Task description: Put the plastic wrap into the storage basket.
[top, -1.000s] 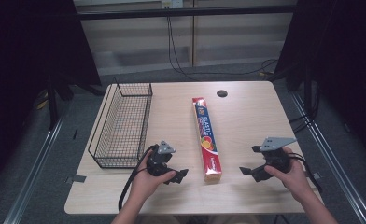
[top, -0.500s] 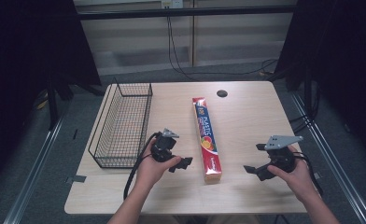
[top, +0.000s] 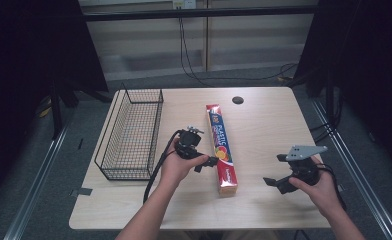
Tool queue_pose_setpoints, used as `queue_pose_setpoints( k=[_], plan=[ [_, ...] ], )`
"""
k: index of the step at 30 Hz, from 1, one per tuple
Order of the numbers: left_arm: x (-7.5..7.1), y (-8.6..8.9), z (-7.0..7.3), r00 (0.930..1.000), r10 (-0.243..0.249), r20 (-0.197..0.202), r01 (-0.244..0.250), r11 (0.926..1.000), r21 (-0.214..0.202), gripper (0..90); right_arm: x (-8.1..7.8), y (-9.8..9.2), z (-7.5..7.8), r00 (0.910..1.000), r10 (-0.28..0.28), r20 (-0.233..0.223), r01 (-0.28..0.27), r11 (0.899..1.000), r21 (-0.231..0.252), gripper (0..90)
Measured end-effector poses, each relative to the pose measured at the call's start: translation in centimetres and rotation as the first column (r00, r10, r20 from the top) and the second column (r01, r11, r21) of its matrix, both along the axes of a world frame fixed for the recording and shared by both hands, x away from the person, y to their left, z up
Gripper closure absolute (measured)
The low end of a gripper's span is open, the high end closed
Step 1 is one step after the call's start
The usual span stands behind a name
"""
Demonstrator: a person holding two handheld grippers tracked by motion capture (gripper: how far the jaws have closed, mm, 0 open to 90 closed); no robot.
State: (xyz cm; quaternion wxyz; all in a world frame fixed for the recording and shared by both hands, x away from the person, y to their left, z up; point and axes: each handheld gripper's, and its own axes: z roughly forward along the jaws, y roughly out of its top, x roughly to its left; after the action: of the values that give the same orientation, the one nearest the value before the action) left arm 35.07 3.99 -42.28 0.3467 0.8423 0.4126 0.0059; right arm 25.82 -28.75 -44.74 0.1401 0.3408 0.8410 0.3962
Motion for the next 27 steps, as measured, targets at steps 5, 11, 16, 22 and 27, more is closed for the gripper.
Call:
queue_pose_setpoints(
  k=[5, 11, 16, 22, 27],
  plan=[
    [1.0, -1.4, -0.2, 0.9994, 0.013, -0.032, -0.013, 0.9999, 0.004, 2.5, 0.0, 0.0, 0.0, 1.0, -0.004, 0.001, 0.004, 1.0, 0.001, 3.2],
    [2.0, -2.8, -0.4, 0.9982, 0.032, -0.05, -0.031, 0.9994, 0.015, 2.7, 0.0, -0.1, 0.0, 1.0, -0.003, 0.0, 0.003, 1.0, 0.004, 3.3],
    [2.8, -3.3, -0.4, 0.9971, 0.048, -0.058, -0.047, 0.9987, 0.018, 3.9, 0.0, -0.2, 0.0, 1.0, -0.005, -0.001, 0.005, 1.0, 0.006, 3.3],
    [3.6, -4.5, -0.9, 0.9954, 0.068, -0.066, -0.066, 0.9969, 0.043, 4.9, 0.1, -0.2, 0.0, 1.0, -0.002, 0.001, 0.002, 1.0, 0.005, 3.3],
    [4.0, -5.2, -1.2, 0.9931, 0.096, -0.067, -0.092, 0.9941, 0.058, 5.4, 0.1, -0.2, 0.0, 1.0, 0.0, 0.001, 0.0, 1.0, 0.008, 3.3]
  ],
)
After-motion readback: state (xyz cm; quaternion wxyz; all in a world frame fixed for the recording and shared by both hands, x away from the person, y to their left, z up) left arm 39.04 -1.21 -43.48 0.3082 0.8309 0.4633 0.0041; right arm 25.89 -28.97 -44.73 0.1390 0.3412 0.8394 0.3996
